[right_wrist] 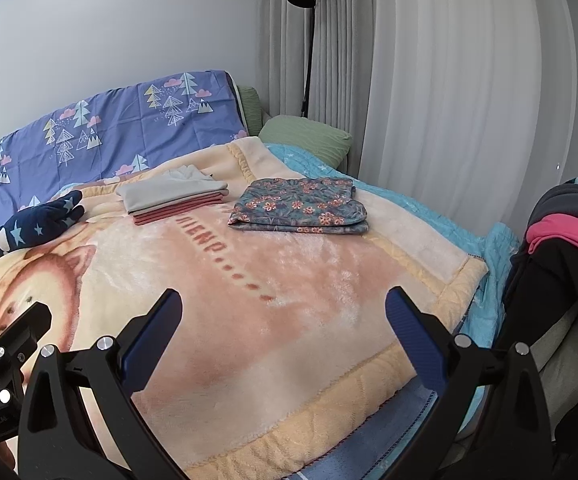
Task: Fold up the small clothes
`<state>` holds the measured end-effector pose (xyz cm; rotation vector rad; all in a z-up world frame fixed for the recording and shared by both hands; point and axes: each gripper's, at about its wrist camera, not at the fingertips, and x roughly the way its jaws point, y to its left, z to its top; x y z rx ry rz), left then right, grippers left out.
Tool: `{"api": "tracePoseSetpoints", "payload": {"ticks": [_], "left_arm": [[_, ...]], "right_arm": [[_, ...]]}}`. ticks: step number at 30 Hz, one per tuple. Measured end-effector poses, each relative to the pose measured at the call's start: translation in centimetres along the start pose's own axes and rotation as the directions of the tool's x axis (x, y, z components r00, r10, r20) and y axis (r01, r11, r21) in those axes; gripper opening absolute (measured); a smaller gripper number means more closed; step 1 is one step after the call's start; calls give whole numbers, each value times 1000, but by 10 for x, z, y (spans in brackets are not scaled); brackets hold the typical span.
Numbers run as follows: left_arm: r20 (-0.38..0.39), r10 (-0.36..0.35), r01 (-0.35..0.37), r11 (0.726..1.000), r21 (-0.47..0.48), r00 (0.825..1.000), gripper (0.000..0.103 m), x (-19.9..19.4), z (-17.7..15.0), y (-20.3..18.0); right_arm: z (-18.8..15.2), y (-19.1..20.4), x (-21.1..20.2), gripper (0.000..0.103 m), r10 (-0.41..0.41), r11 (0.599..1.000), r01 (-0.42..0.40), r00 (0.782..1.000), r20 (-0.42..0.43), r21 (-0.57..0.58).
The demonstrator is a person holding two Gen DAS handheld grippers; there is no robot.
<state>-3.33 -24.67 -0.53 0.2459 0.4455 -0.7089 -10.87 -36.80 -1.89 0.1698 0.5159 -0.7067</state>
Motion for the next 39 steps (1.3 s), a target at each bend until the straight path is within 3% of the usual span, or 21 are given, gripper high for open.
{"api": "tracePoseSetpoints", "payload": {"ticks": [39], "left_arm": [[-13,-2,3,1000,15,1000,101,-2,-6,0]], "right_arm": [[-3,6,7,101,16,1000,-16,1000,2,-11]]}}
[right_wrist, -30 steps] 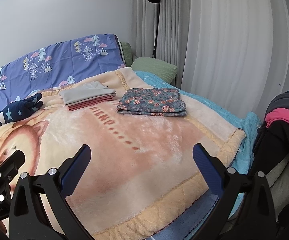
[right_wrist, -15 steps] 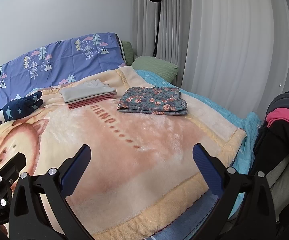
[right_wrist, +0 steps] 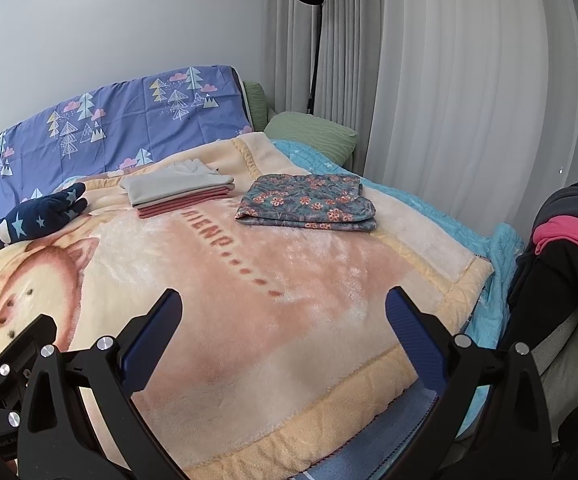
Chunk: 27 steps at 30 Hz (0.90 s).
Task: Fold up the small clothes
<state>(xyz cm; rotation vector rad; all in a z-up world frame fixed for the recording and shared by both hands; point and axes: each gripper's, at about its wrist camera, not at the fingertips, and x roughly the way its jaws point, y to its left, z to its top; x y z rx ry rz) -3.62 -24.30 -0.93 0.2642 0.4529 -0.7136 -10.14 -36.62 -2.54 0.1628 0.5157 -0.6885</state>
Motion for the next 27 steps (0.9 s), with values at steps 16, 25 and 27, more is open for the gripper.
{"api": "tracePoseSetpoints", "payload": {"ticks": [16,25,27], "left_arm": [[-9,-7,6,1000,-16,1000,101,3,-4,3],[-8,-3,3,1000,-18,1000,101,4,-4,3],[-8,-6,6,1000,-17,1000,101,4,-4,3]], "right_arm": [[0,0,5,101,-4,1000,4,1000,-13,-7],[1,0,5,101,-3,1000,3,1000,-13,-8],[1,0,6,101,-4,1000,4,1000,-13,-8]]}}
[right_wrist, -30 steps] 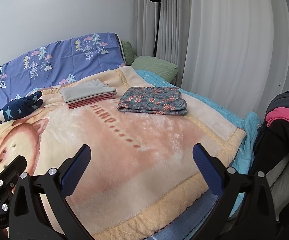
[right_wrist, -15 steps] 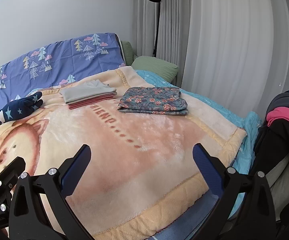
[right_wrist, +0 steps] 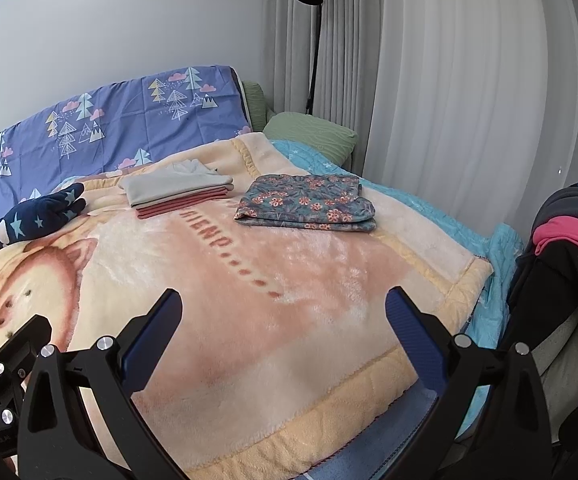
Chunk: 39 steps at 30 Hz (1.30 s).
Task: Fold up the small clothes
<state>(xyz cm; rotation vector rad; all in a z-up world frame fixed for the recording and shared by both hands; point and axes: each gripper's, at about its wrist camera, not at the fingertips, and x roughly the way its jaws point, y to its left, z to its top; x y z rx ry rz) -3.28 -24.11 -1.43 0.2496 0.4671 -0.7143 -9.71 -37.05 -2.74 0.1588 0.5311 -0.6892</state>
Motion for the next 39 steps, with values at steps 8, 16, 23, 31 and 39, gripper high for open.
{"api": "tracePoseSetpoints", "payload": {"ticks": [8,16,23,31,39], "left_arm": [[-8,-3,3,1000,1,1000,101,2,0,0],[-8,-4,4,1000,1,1000,101,2,0,1],[-9,-3,3,1000,-2,1000,101,2,-1,2],[-11,-3,3,1000,-3,1000,101,3,-2,2],[-11,-3,3,1000,-2,1000,101,3,-2,2]], "right_arm": [[2,-3,4,101,-3,1000,3,1000,-5,6],[2,-3,4,101,-4,1000,4,1000,-7,1],[2,-2,4,101,-5,1000,5,1000,-7,0],[1,-2,4,101,-5,1000,5,1000,-8,1],[2,-1,4,101,-5,1000,5,1000,-7,-1]]}}
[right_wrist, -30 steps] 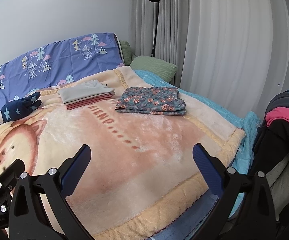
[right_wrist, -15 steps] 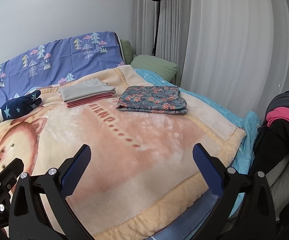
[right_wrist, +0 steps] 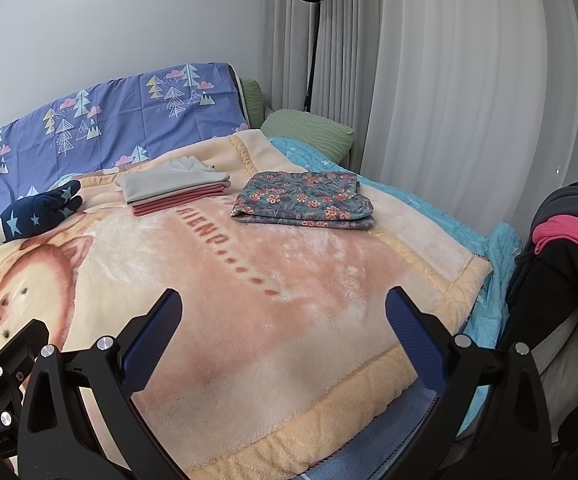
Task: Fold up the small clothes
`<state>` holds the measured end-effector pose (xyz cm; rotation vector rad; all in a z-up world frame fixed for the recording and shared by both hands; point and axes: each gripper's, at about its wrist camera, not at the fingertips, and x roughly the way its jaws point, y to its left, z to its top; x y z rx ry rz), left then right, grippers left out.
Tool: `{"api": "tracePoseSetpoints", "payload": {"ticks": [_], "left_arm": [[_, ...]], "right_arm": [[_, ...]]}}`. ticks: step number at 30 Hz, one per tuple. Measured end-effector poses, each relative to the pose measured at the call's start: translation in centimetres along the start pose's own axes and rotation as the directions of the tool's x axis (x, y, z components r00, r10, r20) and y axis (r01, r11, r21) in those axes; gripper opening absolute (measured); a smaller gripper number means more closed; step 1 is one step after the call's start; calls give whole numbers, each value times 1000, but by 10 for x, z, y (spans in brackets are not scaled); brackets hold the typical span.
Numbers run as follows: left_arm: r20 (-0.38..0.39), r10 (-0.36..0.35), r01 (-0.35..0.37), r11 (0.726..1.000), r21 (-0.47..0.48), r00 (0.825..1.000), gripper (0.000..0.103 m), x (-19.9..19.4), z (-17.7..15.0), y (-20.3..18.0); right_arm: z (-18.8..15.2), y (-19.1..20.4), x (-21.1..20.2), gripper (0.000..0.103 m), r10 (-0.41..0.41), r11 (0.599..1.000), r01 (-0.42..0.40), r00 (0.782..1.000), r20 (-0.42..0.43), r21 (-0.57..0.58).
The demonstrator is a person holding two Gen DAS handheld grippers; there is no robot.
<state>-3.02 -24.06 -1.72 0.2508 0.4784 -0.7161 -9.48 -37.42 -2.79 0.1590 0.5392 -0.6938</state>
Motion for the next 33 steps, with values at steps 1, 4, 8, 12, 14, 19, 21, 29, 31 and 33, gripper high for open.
{"api": "tracePoseSetpoints", "payload": {"ticks": [1,4,8,12,14,19,21,29,31,33], "left_arm": [[-1,0,0,1000,0,1000,101,0,0,0],[-1,-1,1,1000,0,1000,101,0,0,0],[-3,-1,1,1000,0,1000,101,1,-2,0],[-1,1,-1,1000,1,1000,101,1,-2,0],[2,2,-2,1000,2,1000,101,1,-5,1],[-3,6,-6,1000,1,1000,101,2,-10,4],[-7,7,-7,1000,2,1000,101,2,-12,5],[-15,4,-4,1000,7,1000,101,-1,-11,6],[-15,4,-4,1000,7,1000,101,0,-10,6],[-15,4,-3,1000,8,1000,101,0,-10,6]], "right_arm": [[0,0,0,101,0,1000,0,1000,0,0],[0,0,0,101,-2,1000,2,1000,0,1],[0,-1,2,101,-3,1000,3,1000,0,3],[1,-2,3,101,-3,1000,3,1000,1,1],[2,-2,4,101,-1,1000,1,1000,2,0],[2,-2,4,101,-1,1000,1,1000,1,-1],[2,-2,5,101,-3,1000,3,1000,2,-1],[0,-1,6,101,-8,1000,8,1000,-6,3],[0,-2,7,101,-7,1000,8,1000,-5,2],[0,-2,7,101,-7,1000,7,1000,-5,2]]}}
